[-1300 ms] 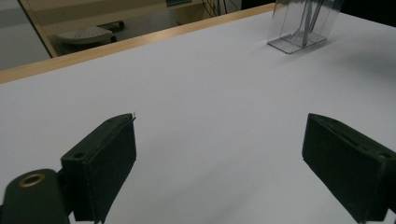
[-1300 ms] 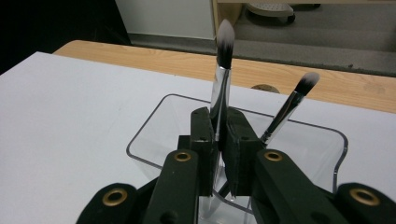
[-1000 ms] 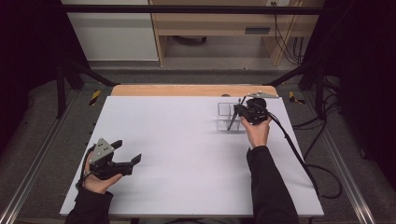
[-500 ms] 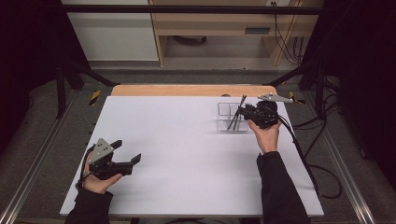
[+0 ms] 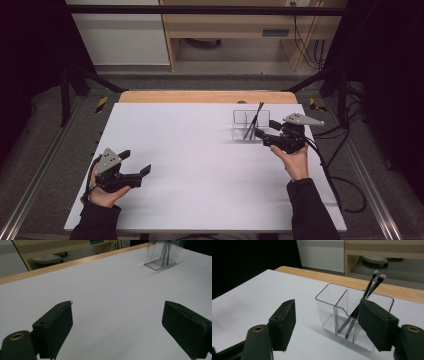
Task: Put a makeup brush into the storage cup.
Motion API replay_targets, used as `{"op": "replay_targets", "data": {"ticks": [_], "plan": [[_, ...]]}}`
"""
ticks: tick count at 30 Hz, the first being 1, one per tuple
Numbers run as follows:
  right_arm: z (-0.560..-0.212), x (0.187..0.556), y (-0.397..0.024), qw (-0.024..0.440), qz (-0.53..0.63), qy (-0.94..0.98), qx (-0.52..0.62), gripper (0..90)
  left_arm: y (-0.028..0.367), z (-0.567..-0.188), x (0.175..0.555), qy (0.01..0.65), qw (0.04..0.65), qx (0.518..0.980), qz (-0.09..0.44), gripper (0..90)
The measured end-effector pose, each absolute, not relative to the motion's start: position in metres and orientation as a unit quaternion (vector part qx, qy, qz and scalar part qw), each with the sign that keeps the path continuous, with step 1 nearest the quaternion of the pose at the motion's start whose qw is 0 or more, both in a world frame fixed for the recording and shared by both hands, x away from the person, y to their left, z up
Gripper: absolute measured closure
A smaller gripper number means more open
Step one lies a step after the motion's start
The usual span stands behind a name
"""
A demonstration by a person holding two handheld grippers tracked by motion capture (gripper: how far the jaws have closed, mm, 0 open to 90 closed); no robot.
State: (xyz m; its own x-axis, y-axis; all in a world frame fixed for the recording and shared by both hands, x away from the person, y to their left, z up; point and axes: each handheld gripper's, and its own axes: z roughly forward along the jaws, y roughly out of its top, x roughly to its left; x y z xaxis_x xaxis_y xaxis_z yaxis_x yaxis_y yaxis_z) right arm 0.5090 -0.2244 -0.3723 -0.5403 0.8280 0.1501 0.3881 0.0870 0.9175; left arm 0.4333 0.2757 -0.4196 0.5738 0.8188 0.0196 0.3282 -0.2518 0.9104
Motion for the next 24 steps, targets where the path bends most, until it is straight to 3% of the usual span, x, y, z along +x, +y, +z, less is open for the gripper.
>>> {"op": "replay_targets", "data": {"ticks": [18, 24], "plan": [[-0.384, 0.462, -0.243, 0.221, 0.543, 0.696, 0.414, 6.6, 0.274, -0.422, 0.433, 0.387, 0.479, 0.746, 0.253, 9.1], [-0.387, 0.449, -0.247, 0.228, 0.546, 0.694, 0.410, 4.2, 0.274, -0.422, 0.432, 0.387, 0.480, 0.745, 0.253, 9.1]]}}
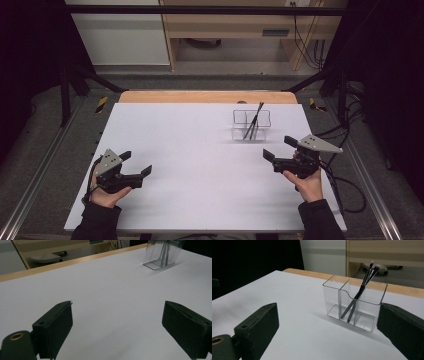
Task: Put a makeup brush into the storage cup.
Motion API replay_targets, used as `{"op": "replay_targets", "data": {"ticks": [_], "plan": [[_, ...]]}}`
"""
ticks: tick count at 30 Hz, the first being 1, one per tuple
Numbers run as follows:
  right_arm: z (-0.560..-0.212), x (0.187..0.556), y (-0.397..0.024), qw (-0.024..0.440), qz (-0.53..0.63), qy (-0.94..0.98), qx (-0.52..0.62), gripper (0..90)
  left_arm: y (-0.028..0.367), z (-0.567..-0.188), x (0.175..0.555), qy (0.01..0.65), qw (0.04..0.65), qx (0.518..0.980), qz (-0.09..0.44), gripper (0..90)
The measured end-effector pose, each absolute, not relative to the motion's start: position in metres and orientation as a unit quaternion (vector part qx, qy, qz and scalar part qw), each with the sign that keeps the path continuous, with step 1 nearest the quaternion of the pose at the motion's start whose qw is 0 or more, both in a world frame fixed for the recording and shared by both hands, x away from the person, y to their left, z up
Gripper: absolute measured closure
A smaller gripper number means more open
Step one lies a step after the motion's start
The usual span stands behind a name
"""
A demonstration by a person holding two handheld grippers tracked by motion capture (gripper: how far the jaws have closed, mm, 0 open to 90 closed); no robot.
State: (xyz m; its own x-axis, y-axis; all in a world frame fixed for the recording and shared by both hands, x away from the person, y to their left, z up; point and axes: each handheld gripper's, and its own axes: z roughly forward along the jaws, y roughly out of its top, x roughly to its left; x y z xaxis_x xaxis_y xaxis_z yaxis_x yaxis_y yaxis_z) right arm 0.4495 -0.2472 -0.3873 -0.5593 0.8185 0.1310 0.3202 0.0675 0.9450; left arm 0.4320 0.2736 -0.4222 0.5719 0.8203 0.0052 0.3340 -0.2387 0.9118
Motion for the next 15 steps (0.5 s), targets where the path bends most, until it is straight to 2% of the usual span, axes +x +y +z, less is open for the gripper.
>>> {"op": "replay_targets", "data": {"ticks": [15], "plan": [[-0.408, 0.426, -0.266, 0.232, 0.550, 0.690, 0.408, 2.0, 0.273, -0.424, 0.430, 0.390, 0.484, 0.742, 0.251, 7.9]]}}
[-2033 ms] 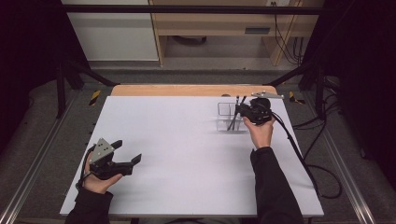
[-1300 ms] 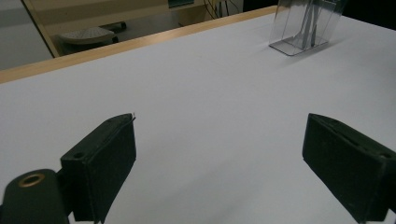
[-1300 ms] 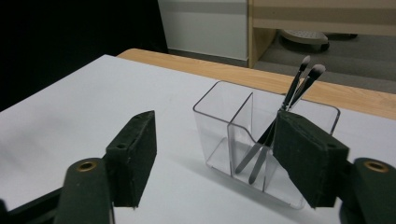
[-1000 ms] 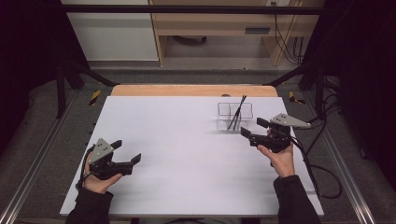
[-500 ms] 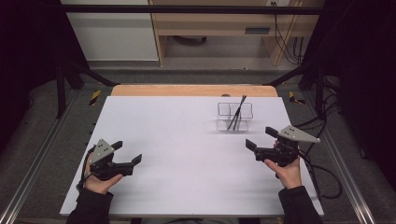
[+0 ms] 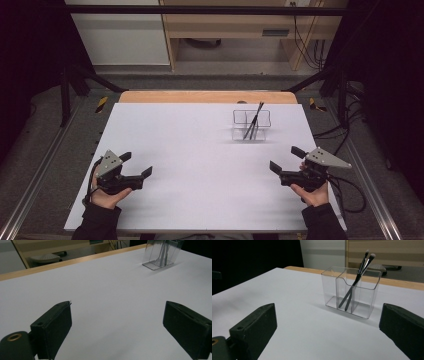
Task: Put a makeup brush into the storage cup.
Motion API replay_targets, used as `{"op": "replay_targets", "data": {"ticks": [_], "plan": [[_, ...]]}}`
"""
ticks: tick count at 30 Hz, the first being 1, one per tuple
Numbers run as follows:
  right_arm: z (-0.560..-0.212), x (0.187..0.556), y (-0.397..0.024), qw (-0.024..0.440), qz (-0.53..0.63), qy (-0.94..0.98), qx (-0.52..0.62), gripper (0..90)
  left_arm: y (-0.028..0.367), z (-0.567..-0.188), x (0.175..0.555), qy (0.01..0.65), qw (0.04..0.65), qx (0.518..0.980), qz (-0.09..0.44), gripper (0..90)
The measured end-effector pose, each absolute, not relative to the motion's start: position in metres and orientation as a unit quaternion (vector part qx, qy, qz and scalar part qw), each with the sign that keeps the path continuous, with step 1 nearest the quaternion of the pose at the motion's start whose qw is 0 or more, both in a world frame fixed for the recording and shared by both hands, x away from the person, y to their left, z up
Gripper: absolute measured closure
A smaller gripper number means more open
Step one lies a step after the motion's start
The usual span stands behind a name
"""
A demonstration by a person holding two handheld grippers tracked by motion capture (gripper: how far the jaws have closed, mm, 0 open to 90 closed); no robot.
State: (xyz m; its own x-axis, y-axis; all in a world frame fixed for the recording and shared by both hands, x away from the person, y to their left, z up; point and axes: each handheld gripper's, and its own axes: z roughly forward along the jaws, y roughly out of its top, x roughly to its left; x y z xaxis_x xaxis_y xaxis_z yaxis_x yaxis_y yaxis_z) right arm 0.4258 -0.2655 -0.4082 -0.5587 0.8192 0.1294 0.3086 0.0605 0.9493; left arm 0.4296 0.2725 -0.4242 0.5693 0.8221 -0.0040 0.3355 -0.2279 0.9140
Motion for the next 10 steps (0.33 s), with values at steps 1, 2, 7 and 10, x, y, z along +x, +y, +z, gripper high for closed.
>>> {"op": "replay_targets", "data": {"ticks": [1, 2, 7, 10], "plan": [[-0.4097, 0.4246, -0.2677, 0.231, 0.550, 0.690, 0.410, 2.0, 0.2726, -0.4245, 0.4297, 0.391, 0.484, 0.742, 0.251, 7.9], [-0.4105, 0.4238, -0.2687, 0.231, 0.549, 0.690, 0.410, 2.0, 0.2729, -0.4250, 0.4298, 0.391, 0.481, 0.744, 0.250, 7.8], [-0.4140, 0.4211, -0.2696, 0.234, 0.542, 0.695, 0.410, 2.0, 0.2712, -0.4278, 0.4297, 0.390, 0.478, 0.747, 0.248, 7.7], [-0.4150, 0.4210, -0.2685, 0.234, 0.536, 0.697, 0.415, 2.0, 0.2704, -0.4288, 0.4303, 0.390, 0.476, 0.749, 0.248, 7.6]]}}
